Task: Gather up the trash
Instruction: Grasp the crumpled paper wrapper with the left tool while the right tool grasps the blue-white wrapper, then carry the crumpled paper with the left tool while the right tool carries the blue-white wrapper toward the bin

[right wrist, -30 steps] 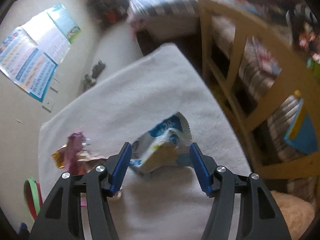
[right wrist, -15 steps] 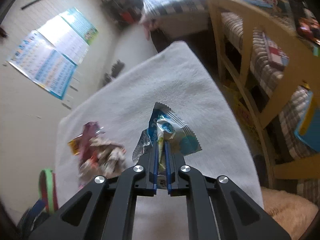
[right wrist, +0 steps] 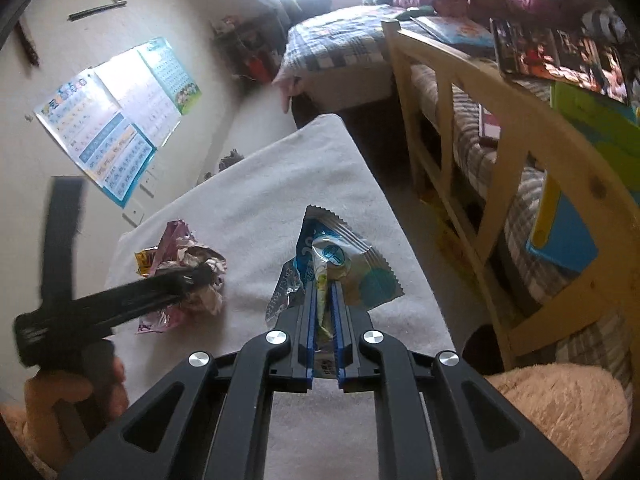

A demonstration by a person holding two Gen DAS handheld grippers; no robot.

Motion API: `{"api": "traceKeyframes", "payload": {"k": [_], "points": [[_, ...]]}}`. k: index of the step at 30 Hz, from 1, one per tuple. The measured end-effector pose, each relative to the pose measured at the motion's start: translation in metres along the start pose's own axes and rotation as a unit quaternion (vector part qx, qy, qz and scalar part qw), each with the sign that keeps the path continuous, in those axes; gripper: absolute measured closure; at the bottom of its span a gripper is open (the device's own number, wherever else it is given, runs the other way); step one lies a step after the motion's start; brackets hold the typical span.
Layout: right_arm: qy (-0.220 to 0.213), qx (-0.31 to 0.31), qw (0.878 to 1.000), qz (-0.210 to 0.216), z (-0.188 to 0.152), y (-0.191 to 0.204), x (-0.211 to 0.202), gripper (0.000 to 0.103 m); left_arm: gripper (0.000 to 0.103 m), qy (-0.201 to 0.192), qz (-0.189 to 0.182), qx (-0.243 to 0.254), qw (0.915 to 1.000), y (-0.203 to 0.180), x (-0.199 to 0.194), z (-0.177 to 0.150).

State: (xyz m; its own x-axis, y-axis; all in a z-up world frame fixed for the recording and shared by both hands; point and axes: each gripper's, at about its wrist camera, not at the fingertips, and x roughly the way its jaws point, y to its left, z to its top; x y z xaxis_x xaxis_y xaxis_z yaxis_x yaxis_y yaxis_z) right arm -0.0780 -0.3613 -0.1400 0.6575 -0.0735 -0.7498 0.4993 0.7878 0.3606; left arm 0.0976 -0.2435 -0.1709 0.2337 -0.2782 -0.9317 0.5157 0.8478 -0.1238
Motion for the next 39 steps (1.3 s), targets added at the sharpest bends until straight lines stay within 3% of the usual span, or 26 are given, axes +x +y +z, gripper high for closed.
{"api": "traceKeyframes", "payload": {"k": [2, 4, 11, 18, 23, 26, 31, 34, 39], "points": [[0.001, -0.001, 1.0, 0.0, -0.002, 0.0, 0.001, 0.095, 0.058, 0.007, -0.003, -0.007, 0.9999, 0.003, 0.001, -0.003], [0.001, 0.0, 1.0, 0.0, -0.001, -0.001, 0.002, 0.095, 0.061, 0.004, -0.008, -0.004, 0.9999, 0.006, -0.007, -0.009], [0.012, -0.006, 1.0, -0.003, -0.001, 0.0, 0.009, 0.094, 0.061, -0.009, -0.021, 0.014, 0.9996, 0.025, -0.046, -0.048], [0.026, -0.019, 0.999, -0.009, -0.004, 0.007, 0.016, 0.094, 0.059, -0.014, 0.019, 0.048, 0.9986, 0.039, -0.056, -0.088], [0.024, -0.041, 0.999, -0.017, -0.007, 0.016, 0.015, 0.093, 0.046, -0.023, 0.018, 0.009, 0.9995, 0.058, -0.057, -0.099], [0.024, -0.05, 0.998, -0.019, -0.009, 0.021, 0.016, 0.093, 0.044, -0.035, 0.008, -0.001, 0.9994, 0.06, -0.061, -0.098], [0.023, -0.065, 0.997, -0.022, -0.011, 0.031, 0.014, 0.093, 0.045, -0.028, -0.008, -0.014, 0.9995, 0.064, -0.058, -0.099], [0.019, -0.075, 0.997, -0.025, -0.013, 0.037, 0.012, 0.093, 0.058, -0.026, -0.016, -0.03, 0.9991, 0.073, -0.059, -0.1], [0.02, -0.086, 0.996, -0.024, -0.015, 0.046, 0.011, 0.093, 0.06, -0.049, -0.02, -0.039, 0.9978, 0.079, -0.076, -0.1]]}}
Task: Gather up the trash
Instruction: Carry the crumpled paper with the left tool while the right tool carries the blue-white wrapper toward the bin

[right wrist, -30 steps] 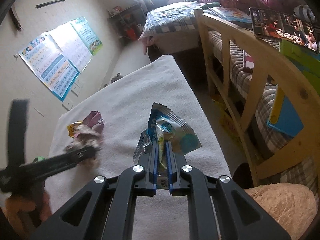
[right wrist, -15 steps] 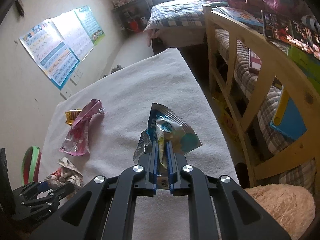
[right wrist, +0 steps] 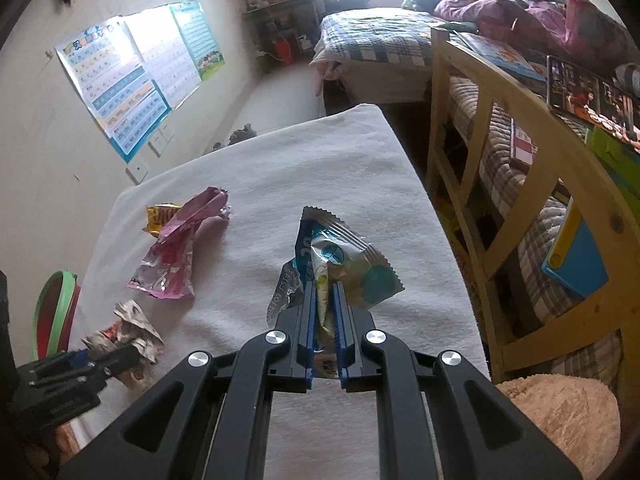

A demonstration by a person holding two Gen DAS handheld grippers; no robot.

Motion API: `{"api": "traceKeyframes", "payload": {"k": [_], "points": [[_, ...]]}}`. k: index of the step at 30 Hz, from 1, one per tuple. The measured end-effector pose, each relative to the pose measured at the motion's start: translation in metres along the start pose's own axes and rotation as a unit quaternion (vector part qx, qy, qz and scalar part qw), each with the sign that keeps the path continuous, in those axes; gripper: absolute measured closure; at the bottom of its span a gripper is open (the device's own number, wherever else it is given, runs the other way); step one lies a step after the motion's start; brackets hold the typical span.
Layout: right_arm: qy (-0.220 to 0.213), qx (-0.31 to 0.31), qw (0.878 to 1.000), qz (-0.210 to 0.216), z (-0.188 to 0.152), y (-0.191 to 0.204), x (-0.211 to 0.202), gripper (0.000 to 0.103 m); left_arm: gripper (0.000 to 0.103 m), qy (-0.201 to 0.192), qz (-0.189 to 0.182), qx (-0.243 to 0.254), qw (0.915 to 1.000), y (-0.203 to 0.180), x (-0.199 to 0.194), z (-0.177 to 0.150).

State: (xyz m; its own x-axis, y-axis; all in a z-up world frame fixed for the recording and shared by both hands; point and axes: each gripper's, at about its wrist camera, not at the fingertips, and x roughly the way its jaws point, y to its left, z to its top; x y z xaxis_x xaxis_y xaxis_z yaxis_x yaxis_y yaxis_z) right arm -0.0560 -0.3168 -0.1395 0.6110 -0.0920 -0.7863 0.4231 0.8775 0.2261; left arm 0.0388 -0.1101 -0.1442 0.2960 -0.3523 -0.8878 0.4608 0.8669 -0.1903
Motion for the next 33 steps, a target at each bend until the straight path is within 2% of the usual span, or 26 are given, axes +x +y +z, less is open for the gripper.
{"api": "traceKeyframes", "payload": {"k": [6, 15, 23, 33], "points": [[0.0, -0.023, 1.0, 0.0, -0.002, 0.021, -0.007, 0.093, 0.06, -0.052, 0.014, 0.008, 0.9985, 0.001, -0.03, 0.011], [-0.008, -0.06, 0.998, 0.025, 0.0, 0.063, -0.024, 0.093, 0.06, -0.097, 0.029, 0.01, 0.9948, 0.014, -0.06, 0.014], [-0.02, -0.103, 0.994, 0.039, 0.002, 0.099, -0.037, 0.093, 0.06, -0.113, 0.038, -0.009, 0.9928, 0.035, -0.072, 0.011], [-0.019, -0.125, 0.99, 0.062, 0.0, 0.128, -0.043, 0.093, 0.06, -0.125, 0.049, -0.028, 0.9905, 0.057, -0.082, 0.007]]}}
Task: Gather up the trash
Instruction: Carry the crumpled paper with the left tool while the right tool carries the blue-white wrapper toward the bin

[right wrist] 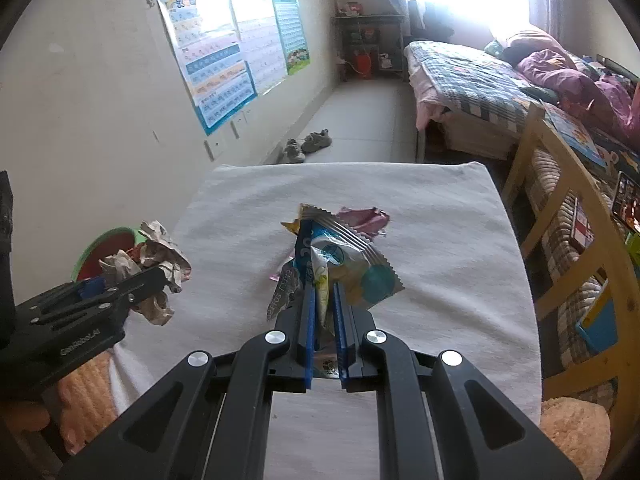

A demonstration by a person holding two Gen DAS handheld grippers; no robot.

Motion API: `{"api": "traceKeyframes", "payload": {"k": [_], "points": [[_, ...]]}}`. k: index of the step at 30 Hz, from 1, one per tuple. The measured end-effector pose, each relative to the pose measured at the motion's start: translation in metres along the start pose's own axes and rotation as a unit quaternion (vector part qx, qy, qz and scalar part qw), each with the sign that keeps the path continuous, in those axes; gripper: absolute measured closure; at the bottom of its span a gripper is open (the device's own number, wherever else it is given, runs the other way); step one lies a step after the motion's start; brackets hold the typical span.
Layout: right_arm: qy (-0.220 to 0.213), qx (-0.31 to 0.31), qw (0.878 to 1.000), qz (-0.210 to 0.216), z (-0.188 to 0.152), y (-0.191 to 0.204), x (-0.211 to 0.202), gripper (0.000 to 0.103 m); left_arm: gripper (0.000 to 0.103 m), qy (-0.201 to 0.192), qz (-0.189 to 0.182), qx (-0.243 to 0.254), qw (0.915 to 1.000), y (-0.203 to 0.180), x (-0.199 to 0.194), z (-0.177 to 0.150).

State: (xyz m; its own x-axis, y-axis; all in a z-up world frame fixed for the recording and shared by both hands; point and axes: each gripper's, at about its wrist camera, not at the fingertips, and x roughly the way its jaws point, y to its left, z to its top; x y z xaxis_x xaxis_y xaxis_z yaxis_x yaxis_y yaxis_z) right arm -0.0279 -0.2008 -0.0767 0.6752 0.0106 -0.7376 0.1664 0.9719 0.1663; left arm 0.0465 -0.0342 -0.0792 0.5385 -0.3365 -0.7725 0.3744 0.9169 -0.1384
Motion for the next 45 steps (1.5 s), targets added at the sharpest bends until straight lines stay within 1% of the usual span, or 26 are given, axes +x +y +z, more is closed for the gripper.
{"api": "traceKeyframes", "payload": {"k": [8, 19, 34, 45], "points": [[-0.003, -0.009, 1.0, 0.02, 0.006, 0.015, -0.003, 0.093, 0.06, -0.003, 0.012, -0.015, 0.9998, 0.014, -0.002, 0.002], [-0.017, -0.011, 0.999, 0.045, 0.022, 0.033, -0.006, 0.093, 0.06, -0.018, 0.028, -0.027, 0.9991, 0.028, -0.012, 0.007], [-0.025, -0.046, 0.996, 0.073, 0.033, 0.071, -0.007, 0.092, 0.06, -0.035, 0.055, -0.056, 0.9963, 0.059, -0.024, 0.007], [-0.017, -0.075, 0.993, 0.087, 0.031, 0.099, 0.001, 0.092, 0.06, -0.043, 0.073, -0.083, 0.9929, 0.09, -0.033, 0.003]]}}
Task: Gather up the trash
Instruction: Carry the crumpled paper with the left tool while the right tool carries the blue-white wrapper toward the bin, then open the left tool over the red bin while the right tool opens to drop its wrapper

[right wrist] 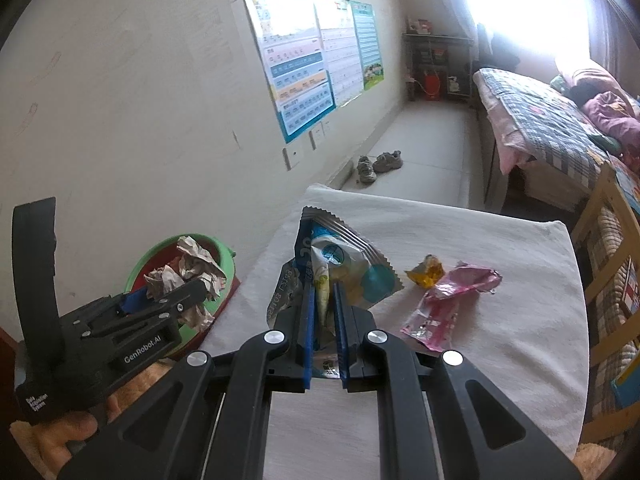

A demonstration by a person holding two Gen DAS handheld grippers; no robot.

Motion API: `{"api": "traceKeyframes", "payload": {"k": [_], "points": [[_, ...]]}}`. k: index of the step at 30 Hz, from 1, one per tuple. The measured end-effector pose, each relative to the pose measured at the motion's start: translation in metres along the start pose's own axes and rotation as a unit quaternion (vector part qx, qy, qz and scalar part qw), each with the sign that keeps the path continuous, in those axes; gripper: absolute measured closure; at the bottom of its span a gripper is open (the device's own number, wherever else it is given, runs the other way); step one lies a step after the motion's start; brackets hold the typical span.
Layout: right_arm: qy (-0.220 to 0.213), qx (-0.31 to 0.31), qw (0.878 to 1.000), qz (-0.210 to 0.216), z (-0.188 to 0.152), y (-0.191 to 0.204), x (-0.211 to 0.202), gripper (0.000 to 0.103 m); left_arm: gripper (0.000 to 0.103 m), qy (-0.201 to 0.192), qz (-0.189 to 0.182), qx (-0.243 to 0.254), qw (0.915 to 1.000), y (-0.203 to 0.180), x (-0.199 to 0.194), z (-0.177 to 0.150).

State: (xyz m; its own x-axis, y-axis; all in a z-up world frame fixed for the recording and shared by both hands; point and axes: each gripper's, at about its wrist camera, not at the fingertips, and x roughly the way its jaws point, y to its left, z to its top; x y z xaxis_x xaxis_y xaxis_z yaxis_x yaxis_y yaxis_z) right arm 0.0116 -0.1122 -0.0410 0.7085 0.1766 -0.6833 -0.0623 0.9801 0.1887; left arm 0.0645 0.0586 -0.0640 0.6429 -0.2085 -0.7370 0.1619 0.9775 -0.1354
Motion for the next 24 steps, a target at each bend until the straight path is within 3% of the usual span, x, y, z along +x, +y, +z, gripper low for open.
{"api": "traceKeyframes", "payload": {"k": [24], "points": [[0.01, -0.073, 0.996, 0.051, 0.033, 0.081, 0.048, 0.092, 0.06, -0.021, 0.058, -0.066, 0.9959, 0.084, -0.011, 0.01]]}}
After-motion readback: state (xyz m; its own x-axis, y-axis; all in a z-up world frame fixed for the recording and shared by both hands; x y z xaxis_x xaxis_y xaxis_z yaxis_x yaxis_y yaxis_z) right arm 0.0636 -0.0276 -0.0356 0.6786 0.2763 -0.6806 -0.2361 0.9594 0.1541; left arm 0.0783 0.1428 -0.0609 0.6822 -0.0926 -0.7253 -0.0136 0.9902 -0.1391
